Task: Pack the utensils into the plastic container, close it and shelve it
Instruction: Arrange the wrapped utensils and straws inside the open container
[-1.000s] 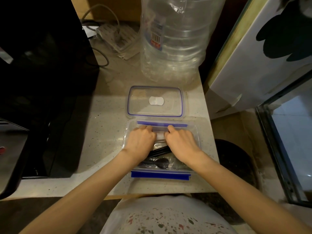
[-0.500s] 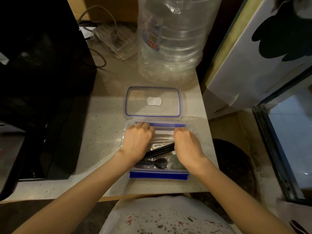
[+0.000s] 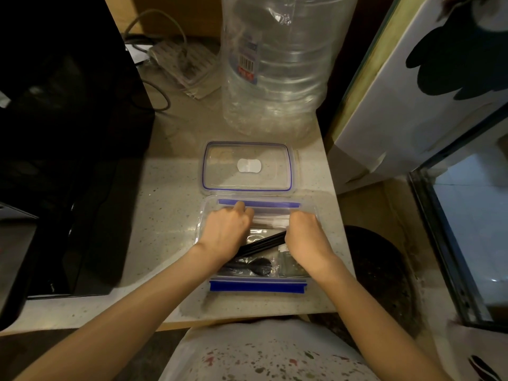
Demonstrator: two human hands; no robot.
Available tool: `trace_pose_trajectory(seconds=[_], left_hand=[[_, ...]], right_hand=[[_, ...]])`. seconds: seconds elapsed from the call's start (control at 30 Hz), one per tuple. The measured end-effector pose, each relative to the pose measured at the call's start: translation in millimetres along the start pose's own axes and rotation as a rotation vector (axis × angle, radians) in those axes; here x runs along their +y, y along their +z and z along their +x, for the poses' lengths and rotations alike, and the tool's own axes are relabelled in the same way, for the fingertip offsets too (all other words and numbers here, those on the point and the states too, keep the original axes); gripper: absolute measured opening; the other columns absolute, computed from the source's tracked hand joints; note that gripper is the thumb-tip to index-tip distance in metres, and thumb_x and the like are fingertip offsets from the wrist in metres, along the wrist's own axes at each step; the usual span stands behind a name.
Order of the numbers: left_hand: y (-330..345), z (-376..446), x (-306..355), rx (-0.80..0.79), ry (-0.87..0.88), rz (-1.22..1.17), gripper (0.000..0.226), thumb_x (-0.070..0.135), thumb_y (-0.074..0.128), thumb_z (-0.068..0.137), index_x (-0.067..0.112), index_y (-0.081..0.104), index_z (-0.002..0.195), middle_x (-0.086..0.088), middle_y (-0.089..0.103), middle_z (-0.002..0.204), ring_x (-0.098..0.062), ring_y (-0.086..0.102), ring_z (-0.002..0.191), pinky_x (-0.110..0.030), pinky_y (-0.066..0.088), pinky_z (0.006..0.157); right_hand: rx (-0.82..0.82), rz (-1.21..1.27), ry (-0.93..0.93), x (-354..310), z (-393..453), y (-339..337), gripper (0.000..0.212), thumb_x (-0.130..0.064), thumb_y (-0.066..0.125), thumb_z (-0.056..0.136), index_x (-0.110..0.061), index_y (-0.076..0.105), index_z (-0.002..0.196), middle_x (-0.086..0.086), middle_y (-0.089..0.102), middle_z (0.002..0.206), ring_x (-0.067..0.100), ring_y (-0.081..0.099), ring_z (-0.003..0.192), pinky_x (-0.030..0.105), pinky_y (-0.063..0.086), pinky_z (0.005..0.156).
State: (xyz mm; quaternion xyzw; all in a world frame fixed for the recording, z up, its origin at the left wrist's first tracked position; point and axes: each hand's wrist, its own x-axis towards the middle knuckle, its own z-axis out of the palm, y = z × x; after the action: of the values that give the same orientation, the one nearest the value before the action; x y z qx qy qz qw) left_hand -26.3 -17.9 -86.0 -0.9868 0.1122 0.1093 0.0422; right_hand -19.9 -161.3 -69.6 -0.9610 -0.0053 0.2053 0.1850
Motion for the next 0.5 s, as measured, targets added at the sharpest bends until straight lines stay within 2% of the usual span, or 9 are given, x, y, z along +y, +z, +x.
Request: trace_pose_trajectory(seconds=[0.13,0.2,0.23,0.3,0.33,0.43,0.5], left_hand=[[-8.1,-1.0,-1.8,0.093,0.002,-0.006,0.026,0.015,0.071,0.076,0.008,0.061,0.1,-0.011,0.065,0.097,-0.025,0.068,0.075,-0.028,0.044,0.053],[-4.9,-0.6,-2.5,0.036,0.025,-0.029,0.024,0.011,0.066,0.08,0.006,0.06,0.102,-0.012,0.064,0.098,-0.028,0.067,0.077,-0.029,0.042,0.054],[-2.7,-0.9,-2.8,0.031,0.038,-0.029,0.023,0.011,0.07,0.075,0.006,0.062,0.096,-0.012,0.066,0.091,-0.028,0.068,0.07,-0.027,0.039,0.05],[-5.1,-2.3,-2.9,0.039,0.045,0.005,0.031,0.013,0.085,0.054,0.01,0.064,0.076,-0.007,0.066,0.068,-0.023,0.063,0.047,-0.022,0.03,0.038],[-1.8,-1.5,-3.1,0.05,0.047,0.027,0.032,0.014,0.085,0.054,0.011,0.064,0.077,-0.006,0.067,0.068,-0.022,0.064,0.048,-0.022,0.031,0.038],[0.4,-0.1,-0.3,0.022,0.033,-0.014,0.026,0.013,0.056,0.088,0.009,0.052,0.113,-0.01,0.062,0.109,-0.028,0.066,0.089,-0.031,0.043,0.06],[1.5,1.7,-1.0,0.035,0.019,-0.013,0.027,0.013,0.049,0.092,0.009,0.047,0.119,-0.011,0.057,0.118,-0.03,0.063,0.098,-0.034,0.047,0.069]], right_hand=[[-0.004,0.049,0.021,-0.4,1.0,5.2,0.017,0.002,0.047,0.093,0.0,0.06,0.104,0.008,0.053,0.085,0.017,0.052,0.075,0.024,0.044,0.066],[-0.008,0.06,0.018,-0.8,0.2,9.0,0.02,0.003,0.046,0.092,-0.001,0.059,0.107,0.012,0.059,0.093,0.016,0.052,0.077,0.023,0.044,0.067],[-0.003,0.078,0.024,-0.6,-0.1,10.9,0.021,0.003,0.047,0.092,-0.002,0.058,0.109,0.013,0.061,0.098,0.016,0.053,0.078,0.024,0.044,0.068],[0.011,0.142,0.049,0.3,0.5,12.8,0.024,0.002,0.047,0.092,-0.004,0.056,0.113,0.012,0.062,0.104,0.016,0.054,0.081,0.024,0.046,0.07],[0.019,0.186,0.059,1.2,0.7,13.5,0.026,0.002,0.046,0.092,-0.005,0.055,0.115,0.012,0.062,0.104,0.018,0.057,0.083,0.026,0.048,0.071],[0.03,0.346,0.068,3.0,0.6,12.8,0.035,0.003,0.042,0.094,-0.006,0.051,0.126,0.014,0.063,0.111,0.026,0.064,0.087,0.034,0.057,0.076],[0.002,0.473,0.1,4.3,-0.1,11.2,0.041,0.001,0.039,0.096,-0.007,0.043,0.136,0.013,0.057,0.125,0.021,0.065,0.076,0.027,0.057,0.067]])
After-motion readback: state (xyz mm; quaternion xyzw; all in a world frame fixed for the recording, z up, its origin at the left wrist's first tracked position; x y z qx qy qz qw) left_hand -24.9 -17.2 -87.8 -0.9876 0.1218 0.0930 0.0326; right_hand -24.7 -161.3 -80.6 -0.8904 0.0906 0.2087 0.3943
